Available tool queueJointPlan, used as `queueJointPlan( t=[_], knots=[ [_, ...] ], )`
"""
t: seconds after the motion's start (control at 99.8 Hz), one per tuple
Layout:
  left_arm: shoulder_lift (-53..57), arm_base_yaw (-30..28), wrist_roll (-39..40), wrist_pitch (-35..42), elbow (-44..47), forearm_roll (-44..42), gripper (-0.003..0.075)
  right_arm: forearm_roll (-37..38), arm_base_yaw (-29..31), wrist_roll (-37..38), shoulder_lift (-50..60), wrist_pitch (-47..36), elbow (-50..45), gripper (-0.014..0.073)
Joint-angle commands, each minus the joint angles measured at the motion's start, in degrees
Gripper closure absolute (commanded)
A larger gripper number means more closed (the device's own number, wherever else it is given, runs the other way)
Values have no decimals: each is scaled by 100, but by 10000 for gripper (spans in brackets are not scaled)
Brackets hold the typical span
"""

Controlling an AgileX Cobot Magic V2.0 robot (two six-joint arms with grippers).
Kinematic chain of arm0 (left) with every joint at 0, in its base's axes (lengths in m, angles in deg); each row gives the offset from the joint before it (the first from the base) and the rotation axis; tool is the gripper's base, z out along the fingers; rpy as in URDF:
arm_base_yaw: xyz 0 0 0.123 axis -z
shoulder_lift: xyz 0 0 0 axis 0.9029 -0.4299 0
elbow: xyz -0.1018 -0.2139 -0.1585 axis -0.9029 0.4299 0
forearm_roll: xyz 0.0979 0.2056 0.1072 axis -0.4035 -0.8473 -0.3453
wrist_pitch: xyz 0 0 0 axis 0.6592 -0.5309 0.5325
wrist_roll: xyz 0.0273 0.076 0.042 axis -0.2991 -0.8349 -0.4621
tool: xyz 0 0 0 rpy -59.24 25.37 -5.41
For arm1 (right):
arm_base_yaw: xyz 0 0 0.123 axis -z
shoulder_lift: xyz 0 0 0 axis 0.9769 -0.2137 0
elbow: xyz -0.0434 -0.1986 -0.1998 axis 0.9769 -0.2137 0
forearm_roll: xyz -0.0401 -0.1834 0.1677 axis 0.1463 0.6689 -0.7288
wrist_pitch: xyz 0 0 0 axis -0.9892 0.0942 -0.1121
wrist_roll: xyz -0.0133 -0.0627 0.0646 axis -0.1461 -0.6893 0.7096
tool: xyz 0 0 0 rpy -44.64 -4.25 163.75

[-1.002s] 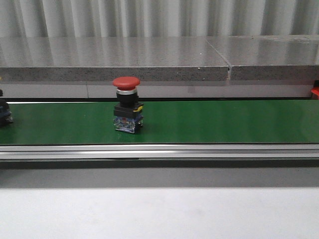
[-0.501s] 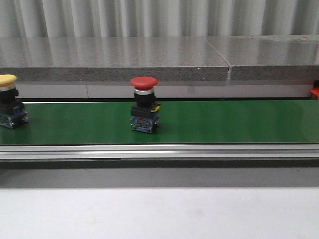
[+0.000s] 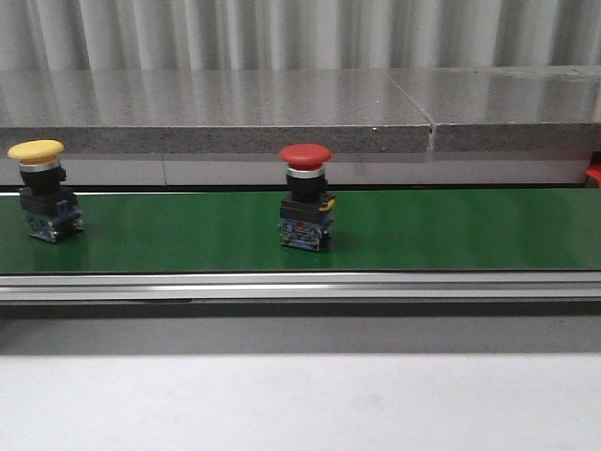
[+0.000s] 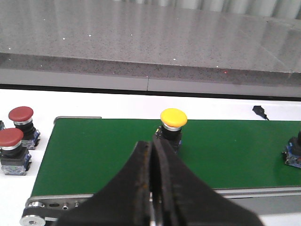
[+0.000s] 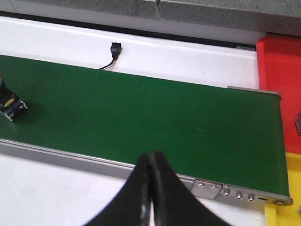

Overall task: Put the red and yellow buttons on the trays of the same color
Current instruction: 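Move the right gripper above the red button riding on the belt, then grasp the red button with the right gripper and lift it off the belt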

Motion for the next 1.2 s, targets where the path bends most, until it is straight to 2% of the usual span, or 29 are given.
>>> queueJointPlan(
  t=[0.0,0.06,0.13,0.18,0.231,0.261,0.351,0.471,0.702,0.922,1.193],
  knots=[
    [-51,31,-11,467,-156,10,741,-40,-12,-45,41,-400,141,597],
    [-51,31,-11,467,-156,10,741,-40,-12,-45,41,-400,141,493],
    [-51,31,-11,467,-156,10,741,-46,-12,-45,41,-400,141,298],
    [-51,31,-11,467,-156,10,741,-136,-12,-45,41,-400,141,120],
    [-51,31,-11,467,-156,10,741,-284,-12,-45,41,-400,141,-15],
    [-51,31,-11,467,-156,10,741,-362,-12,-45,34,-420,141,-66],
    [-51,31,-11,467,-156,10,741,-543,-12,-45,-32,-487,141,-27],
    [-51,31,-11,467,-156,10,741,-635,-113,-235,-332,-481,179,-19],
    [-51,31,-11,467,-156,10,741,-676,-1037,-736,-1396,-421,572,-19],
    [-51,31,-11,467,-156,10,741,-676,-1773,-771,-2691,-444,1050,-19],
    [-51,31,-11,467,-156,10,741,-676,-2332,-862,-3917,-740,1702,-19]
  ],
)
